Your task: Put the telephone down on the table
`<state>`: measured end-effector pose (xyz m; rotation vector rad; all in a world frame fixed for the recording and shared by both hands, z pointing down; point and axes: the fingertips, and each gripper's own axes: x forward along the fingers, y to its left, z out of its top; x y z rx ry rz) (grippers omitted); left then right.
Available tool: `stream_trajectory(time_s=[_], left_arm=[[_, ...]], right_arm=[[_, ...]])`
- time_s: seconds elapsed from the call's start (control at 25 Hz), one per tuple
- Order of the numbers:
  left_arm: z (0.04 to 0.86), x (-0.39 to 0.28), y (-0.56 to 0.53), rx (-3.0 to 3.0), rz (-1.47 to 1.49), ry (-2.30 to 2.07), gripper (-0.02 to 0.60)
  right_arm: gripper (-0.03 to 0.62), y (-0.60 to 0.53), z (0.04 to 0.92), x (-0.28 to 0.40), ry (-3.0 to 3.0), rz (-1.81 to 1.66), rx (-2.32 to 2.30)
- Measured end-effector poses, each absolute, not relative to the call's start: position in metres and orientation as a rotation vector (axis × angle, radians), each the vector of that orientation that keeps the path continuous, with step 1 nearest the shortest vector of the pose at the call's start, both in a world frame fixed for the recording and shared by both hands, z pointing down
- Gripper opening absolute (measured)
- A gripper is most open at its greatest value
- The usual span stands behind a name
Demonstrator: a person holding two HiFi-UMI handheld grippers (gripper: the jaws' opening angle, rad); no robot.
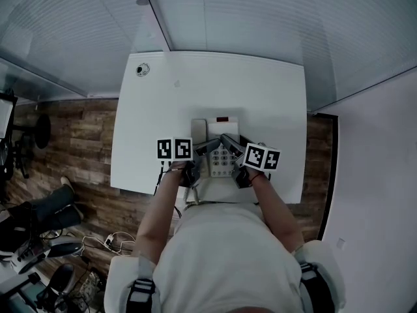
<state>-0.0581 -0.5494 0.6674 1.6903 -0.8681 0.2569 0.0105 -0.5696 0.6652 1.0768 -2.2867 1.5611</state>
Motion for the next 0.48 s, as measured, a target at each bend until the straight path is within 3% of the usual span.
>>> stream_trajectory(time_s=[0.48], left_arm=[[0.652,-0.069,-0.547,1.686,0.191,-0.927,0.463]], right_arm=[[0.301,-0.569,0.672,0.021,-2.251,1.465,1.130]])
